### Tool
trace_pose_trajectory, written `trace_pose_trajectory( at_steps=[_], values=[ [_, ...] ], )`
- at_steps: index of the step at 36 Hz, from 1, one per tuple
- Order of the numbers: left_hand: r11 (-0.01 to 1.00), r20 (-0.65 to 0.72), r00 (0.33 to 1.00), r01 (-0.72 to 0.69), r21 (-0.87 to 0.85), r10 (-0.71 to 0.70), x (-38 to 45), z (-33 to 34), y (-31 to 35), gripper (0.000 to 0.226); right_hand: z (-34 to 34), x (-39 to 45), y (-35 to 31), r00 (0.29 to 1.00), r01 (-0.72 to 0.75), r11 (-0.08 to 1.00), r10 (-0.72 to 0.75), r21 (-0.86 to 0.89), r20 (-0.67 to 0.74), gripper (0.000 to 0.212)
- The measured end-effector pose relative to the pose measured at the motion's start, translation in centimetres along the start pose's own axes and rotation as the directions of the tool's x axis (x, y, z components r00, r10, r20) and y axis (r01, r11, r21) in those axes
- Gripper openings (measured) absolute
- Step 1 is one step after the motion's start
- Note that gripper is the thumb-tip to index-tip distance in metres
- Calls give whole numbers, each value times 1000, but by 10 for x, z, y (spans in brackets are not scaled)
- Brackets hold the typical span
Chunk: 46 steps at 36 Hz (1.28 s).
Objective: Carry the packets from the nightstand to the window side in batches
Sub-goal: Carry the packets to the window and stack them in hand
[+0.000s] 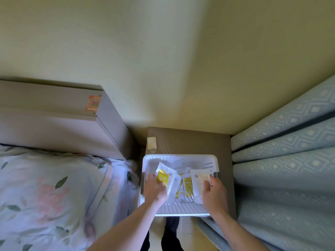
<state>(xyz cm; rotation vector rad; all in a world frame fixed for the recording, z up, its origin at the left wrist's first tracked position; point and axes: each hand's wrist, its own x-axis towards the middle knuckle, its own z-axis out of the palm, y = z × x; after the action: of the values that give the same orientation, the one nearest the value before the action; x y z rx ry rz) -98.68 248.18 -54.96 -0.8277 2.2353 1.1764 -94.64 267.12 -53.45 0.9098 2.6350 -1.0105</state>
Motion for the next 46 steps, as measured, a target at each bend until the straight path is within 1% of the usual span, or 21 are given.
trace_pose_trajectory(
  at_steps=[2,7,12,14,18,21,23,26,29,32,34,37,39,40,43,46],
  values=[
    [999,-5,1000,10,31,-10,7,7,-6,15,1,-2,2,1000,7,1000,-7,8,1,17],
    [998,-13,1000,17,60,-17,15,16,-10,20,-1,-6,7,1000,-2,1000,2,11,14,23],
    [996,-28,999,43,77,-41,12,18,-6,24,-6,-7,9,1000,-2,1000,2,8,28,21],
    [992,-27,998,58,115,-55,9,16,-4,24,-8,-8,9,999,-2,1000,2,12,37,20],
    [970,19,998,54,238,-61,1,8,-2,28,-12,-10,7,998,1,1000,-2,14,56,23],
    [960,35,998,34,279,-45,-7,1,3,24,-13,-9,3,998,-18,1000,17,20,63,23],
    [965,35,999,10,261,-20,-12,-4,9,18,-12,-8,1,997,-42,999,39,35,71,22],
    [979,17,999,-40,198,37,-17,-12,15,4,-10,-3,-2,994,-72,996,67,47,92,14],
    [988,-12,995,-95,118,97,-22,-22,17,8,-4,5,-6,988,-108,992,101,59,120,13],
    [990,-43,990,-134,35,136,-22,-27,16,17,8,17,-6,974,-176,983,165,58,154,26],
    [990,-50,988,-143,3,143,-20,-27,13,21,16,25,-3,962,-208,978,201,21,187,38],
    [995,-24,995,-97,-7,97,-18,-25,10,16,27,32,5,941,-210,976,216,-54,259,52],
    [997,3,997,-71,10,71,-19,-21,9,14,32,31,7,935,-177,976,206,-124,288,67],
    [998,16,998,-61,24,61,-18,-18,9,15,31,28,4,934,-159,976,197,-146,299,69],
    [994,82,996,-36,99,28,-14,-5,7,11,29,20,-1,931,-116,985,152,-126,332,60],
    [971,158,987,-22,237,-16,-4,7,3,2,25,14,4,925,-77,988,121,-135,361,56]
  ],
)
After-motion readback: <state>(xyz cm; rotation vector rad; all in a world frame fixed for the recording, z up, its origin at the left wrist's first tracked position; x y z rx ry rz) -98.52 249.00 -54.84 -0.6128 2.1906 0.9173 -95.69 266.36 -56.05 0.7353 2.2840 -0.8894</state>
